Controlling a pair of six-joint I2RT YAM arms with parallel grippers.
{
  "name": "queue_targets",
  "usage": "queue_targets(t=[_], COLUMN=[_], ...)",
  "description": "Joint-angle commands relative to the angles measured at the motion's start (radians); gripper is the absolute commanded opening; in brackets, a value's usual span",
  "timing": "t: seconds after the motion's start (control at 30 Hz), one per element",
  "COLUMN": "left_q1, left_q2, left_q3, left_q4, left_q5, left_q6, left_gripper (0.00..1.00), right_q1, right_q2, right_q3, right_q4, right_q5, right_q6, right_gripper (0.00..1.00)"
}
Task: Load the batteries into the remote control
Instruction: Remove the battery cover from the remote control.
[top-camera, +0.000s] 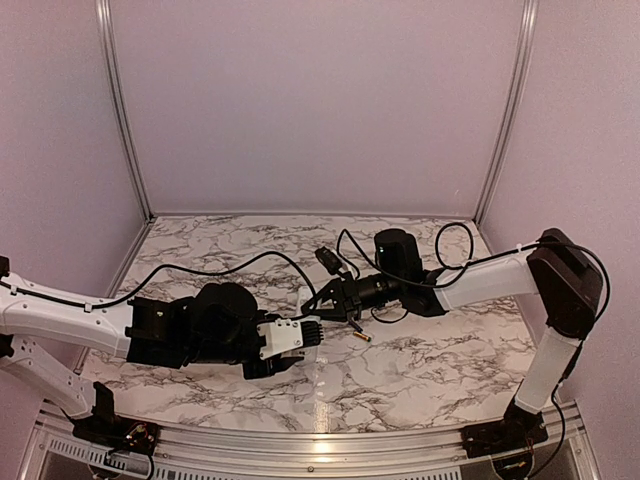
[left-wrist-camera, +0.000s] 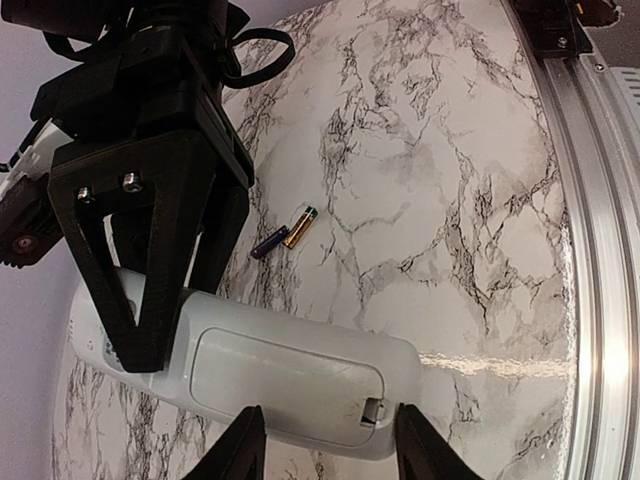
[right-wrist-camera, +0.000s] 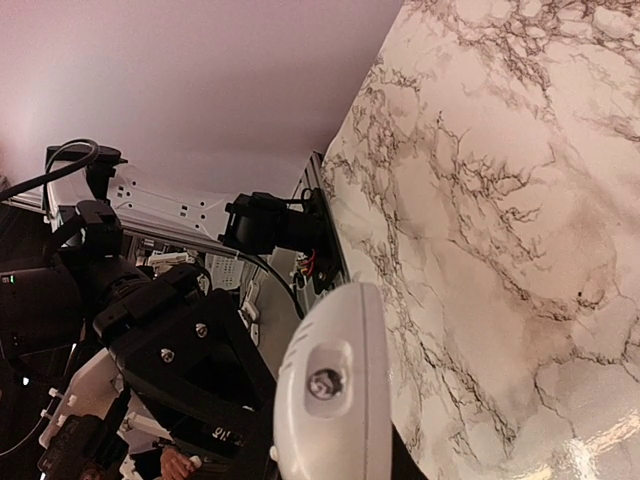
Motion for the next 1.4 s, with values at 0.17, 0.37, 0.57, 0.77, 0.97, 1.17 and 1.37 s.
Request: queue_targets(t=[0.17,0.37,0.57,0.77,0.97,1.17,1.37], left_q1=[0.0,-0.001,-0.001,0.0,0.0,0.0,0.002], left_q2=[0.03,0.046,0.042,0.005,-0.002,0.01,0.009], left_q3=[0.034,0.045,0.04,0.024,0.023,0.025,0.025], left_q4=[-0.015,-0.018,-0.024,-0.019,-0.032,-0.043,-0.056], left_q5=[-0.066,-0.085,-0.056,0.017,0.062,0.076,0.084], left_q6=[-0.013,-0.007,0.014,0.003,-0.005,-0.01,-0.014], left_gripper=[0.42,0.4,0.43,0.45,0.45,0.44,0.45], right_q1=[0.023,0.024,0.024,0.023,0.024,0.024,0.024], right_q2=[0.01,0.01,0.019,0.018,0.016,0.01,0.007], right_q3=[0.008,0.007,-0.004,-0.004,-0.003,-0.005,-0.007], right_q4=[0.025,0.035,0.068,0.06,0.055,0.054,0.052], right_q5=[-0.023,-0.024,-0.029,-0.029,-0.029,-0.029,-0.03], right_q6=[-0.009,0.002,0.03,0.019,0.013,0.009,0.003], right_gripper=[0.0,0.0,0.0,0.0,0.0,0.0,0.0])
